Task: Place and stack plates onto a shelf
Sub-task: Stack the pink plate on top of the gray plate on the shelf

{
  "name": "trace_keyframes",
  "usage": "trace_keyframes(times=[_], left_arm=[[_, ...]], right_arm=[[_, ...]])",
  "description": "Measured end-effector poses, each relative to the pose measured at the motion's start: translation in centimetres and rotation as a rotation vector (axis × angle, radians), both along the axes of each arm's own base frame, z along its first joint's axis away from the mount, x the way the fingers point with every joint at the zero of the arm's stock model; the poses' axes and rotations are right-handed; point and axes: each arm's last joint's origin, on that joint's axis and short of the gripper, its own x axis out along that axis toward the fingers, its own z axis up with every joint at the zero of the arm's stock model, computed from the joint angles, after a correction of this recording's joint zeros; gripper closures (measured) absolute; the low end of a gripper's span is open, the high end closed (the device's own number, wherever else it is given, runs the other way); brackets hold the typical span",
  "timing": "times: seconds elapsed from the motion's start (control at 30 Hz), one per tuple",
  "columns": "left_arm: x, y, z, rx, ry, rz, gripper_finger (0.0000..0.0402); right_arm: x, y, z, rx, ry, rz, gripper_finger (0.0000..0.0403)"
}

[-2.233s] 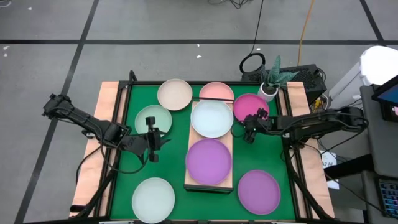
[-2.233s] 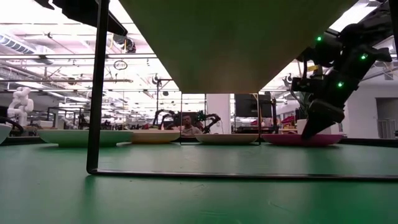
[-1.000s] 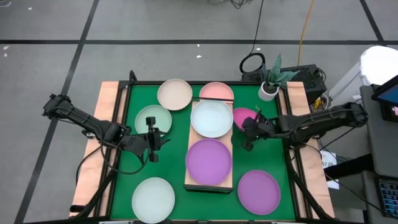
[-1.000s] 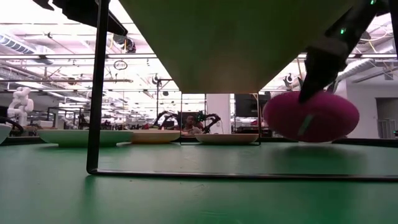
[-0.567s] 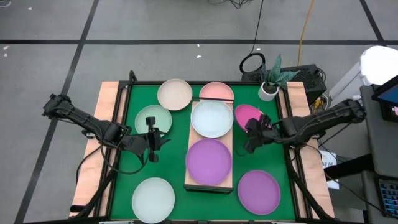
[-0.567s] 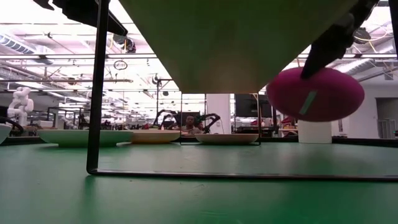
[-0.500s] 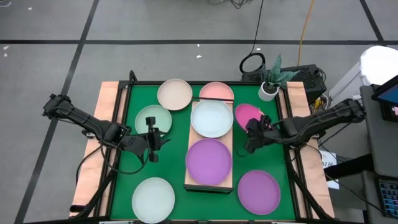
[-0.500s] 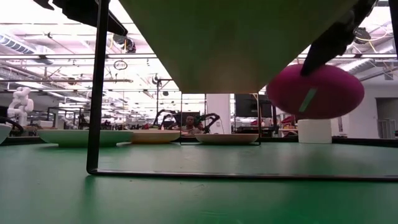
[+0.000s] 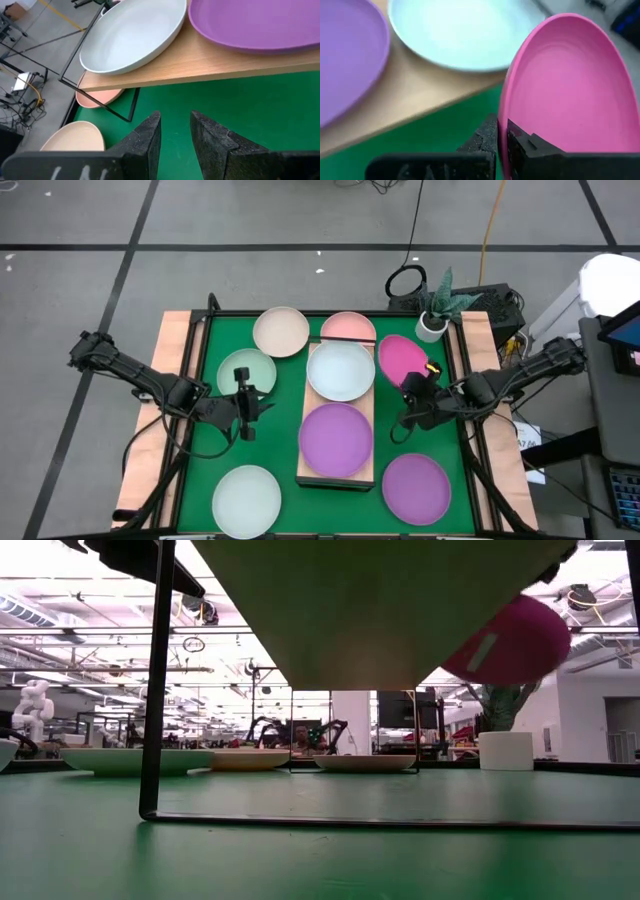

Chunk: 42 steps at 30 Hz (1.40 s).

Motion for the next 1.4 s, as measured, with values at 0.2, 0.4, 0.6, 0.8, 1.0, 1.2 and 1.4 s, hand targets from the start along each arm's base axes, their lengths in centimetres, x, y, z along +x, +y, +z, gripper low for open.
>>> trace_keyframes(times=[0.2,0.4,0.6,0.8,1.0,1.2,1.4], left_arm=[[0.0,0.0,0.0,-0.028,-0.01,0.018,0.0291],[0.0,0.0,0.0,-0.03,-0.01,0.019,0.0291],[0.0,0.0,0.0,-0.03,-0.01,0.019,0.0291],[0.0,0.0,0.0,-0.025,-0.008,0.016,0.0291],[0.0,0.0,0.0,-0.006,-0.002,0.004,0.0291],[0.0,0.0,0.0,-0.001,0.0,0.001,0.0291],[0.0,0.0,0.0,0.005,0.002,-0.003,0.0291]], right_arm=[[1.2,0.7,2.0,-0.143,-0.002,0.109,0.0399],[4.1,1.9,3.7,-0.29,0.015,0.31,0.0399],[7.1,2.4,4.5,-0.361,0.068,0.482,0.0399],[9.6,1.5,3.8,-0.352,0.141,0.517,0.0399],[11.5,0.2,2.2,-0.307,0.211,0.536,0.0399],[12.6,-0.4,0.9,-0.284,0.256,0.544,0.0399],[13.1,-0.4,0.5,-0.283,0.263,0.568,0.0399]])
